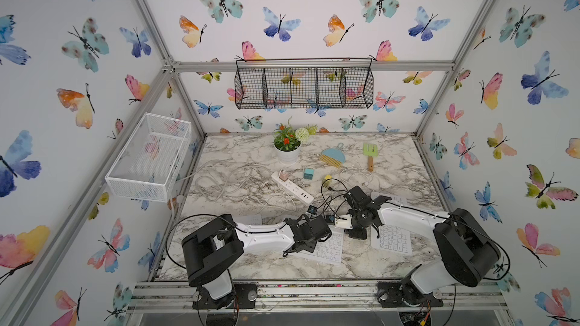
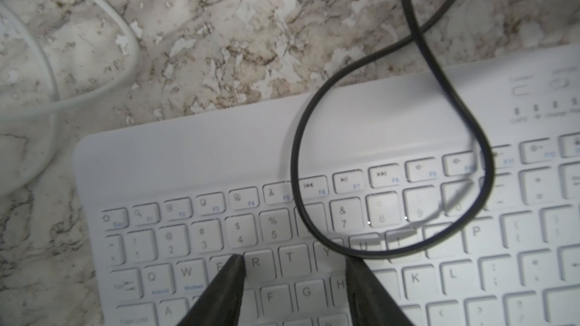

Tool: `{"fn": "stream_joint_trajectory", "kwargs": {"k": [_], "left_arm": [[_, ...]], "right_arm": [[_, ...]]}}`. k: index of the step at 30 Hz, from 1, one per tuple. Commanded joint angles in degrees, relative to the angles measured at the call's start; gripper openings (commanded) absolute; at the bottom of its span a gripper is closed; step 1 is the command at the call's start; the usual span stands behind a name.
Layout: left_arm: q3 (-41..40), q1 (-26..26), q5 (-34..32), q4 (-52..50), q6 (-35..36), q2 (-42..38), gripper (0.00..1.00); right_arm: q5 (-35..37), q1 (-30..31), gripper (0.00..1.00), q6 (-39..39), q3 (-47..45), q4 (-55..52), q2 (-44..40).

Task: Unplug the wireless keyboard
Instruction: Remove the power cord from the keyboard.

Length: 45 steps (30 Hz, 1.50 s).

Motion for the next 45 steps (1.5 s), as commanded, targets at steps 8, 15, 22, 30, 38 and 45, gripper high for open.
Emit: {"fn": "stream_joint_trajectory", "kwargs": {"k": [8, 15, 22, 30, 38, 45], "left_arm": [[-6.30, 0.72, 1.91, -11.27, 2.27, 8.26, 0.54], [-5.83, 0.76, 2.33, -10.96, 2.52, 8.58, 0.54], [-5.73, 0.79, 2.13, -11.22, 1.91, 7.98, 0.54], [-5.60, 0.71, 2.61, -10.96, 1.34, 7.49, 0.54], [-5.79, 0.69, 3.41, -10.27, 1.13, 6.80, 0.54], [-6.19, 0.80, 4.36, -9.90, 1.11, 6.49, 0.54]], "right_arm": [[3.95, -0.52, 0.17, -4.77, -3.71, -2.08, -5.31], [-2.33, -0.52, 0.29, -0.47, 0.36, -3.98, -3.63], [-3.36, -0.52, 0.37, -0.13, 3.10, -6.22, 1.92], [-2.31, -0.52, 0.32, 1.48, 6.20, -9.74, 6.30], [0.04, -0.02, 0.20, 3.95, 8.06, -11.45, 11.18], [4.93, 0.52, 0.15, 0.23, 5.63, -9.57, 8.76]]}}
